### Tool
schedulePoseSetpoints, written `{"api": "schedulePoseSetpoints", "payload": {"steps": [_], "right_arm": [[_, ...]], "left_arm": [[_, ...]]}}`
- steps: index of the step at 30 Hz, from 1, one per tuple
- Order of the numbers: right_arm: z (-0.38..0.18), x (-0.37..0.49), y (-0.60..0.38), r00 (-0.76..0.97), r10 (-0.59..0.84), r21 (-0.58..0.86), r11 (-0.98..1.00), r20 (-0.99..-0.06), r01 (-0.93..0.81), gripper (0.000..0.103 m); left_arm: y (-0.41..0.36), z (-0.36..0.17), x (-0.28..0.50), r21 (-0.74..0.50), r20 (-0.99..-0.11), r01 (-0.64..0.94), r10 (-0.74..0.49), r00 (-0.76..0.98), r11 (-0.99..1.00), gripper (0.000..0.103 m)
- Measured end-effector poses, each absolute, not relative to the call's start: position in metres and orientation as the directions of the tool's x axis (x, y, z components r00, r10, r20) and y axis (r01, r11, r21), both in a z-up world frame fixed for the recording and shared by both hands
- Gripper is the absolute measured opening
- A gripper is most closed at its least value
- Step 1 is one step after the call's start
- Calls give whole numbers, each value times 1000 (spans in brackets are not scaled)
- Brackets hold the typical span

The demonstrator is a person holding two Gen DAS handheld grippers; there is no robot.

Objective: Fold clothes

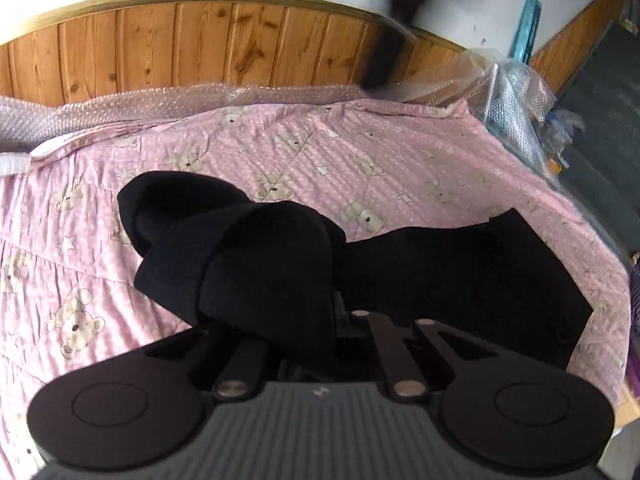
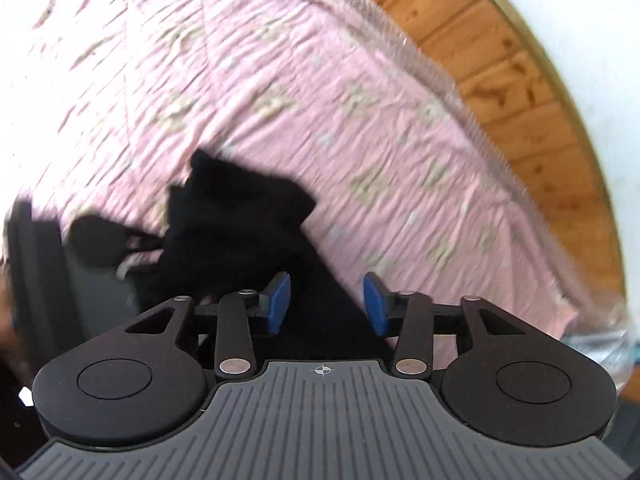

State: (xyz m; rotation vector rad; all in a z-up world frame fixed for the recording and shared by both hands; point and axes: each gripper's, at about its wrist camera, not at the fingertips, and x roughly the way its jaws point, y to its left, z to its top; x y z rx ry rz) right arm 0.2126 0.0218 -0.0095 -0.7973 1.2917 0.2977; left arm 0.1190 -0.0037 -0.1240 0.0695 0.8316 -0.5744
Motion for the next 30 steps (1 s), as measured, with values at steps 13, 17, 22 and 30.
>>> {"api": "schedulePoseSetpoints", "payload": {"steps": [13, 17, 22, 30], "right_arm": [[-171, 208, 125, -1, -578, 63, -88, -816, -994, 37], [-152, 264, 96, 329, -589, -276, -181, -738, -944, 28], [-81, 309, 61, 388, -420, -533, 312, -820, -787, 60], [-73, 201, -151, 250, -410, -443, 892, -877, -95, 63]], "left_arm": [[-26, -111, 82, -64, -653, 610, -495, 573, 790, 5], [0, -122, 90, -127, -671, 554, -483, 563, 823, 5], [90, -159, 124, -257, -741, 318, -398, 541, 912, 6], [219, -203, 140, -455, -765, 77, -433, 476, 887, 31]]}}
